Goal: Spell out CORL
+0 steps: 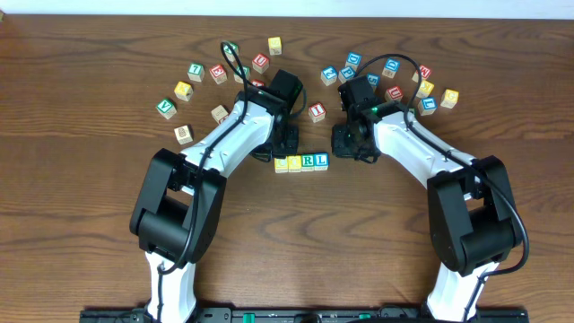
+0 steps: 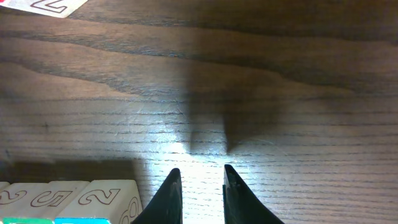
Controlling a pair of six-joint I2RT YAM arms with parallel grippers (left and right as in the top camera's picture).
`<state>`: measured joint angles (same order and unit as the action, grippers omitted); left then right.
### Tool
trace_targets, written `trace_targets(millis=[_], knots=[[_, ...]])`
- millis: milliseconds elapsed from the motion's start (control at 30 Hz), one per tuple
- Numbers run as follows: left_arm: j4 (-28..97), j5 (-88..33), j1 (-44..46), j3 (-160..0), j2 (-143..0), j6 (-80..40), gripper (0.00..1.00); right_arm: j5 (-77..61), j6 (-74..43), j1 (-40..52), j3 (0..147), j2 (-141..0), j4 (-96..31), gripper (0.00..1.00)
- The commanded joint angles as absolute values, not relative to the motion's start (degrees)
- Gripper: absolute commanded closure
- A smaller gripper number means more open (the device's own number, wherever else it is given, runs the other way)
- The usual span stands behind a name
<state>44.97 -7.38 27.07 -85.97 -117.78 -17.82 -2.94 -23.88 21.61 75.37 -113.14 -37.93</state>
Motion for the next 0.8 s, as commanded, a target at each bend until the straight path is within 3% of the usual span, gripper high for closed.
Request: trace_targets(millis=[0, 767], knots=[[45.32, -7.35, 27.09, -85.38, -118.48, -18.13, 0.93, -2.04, -24.40, 21.98, 76.01, -113.54, -38.00, 0.83], [44.60, -7.27, 26.89, -85.47, -118.34, -18.31, 0.93, -2.04, -24.40, 22.06, 76.01, -113.54, -37.89, 0.84]])
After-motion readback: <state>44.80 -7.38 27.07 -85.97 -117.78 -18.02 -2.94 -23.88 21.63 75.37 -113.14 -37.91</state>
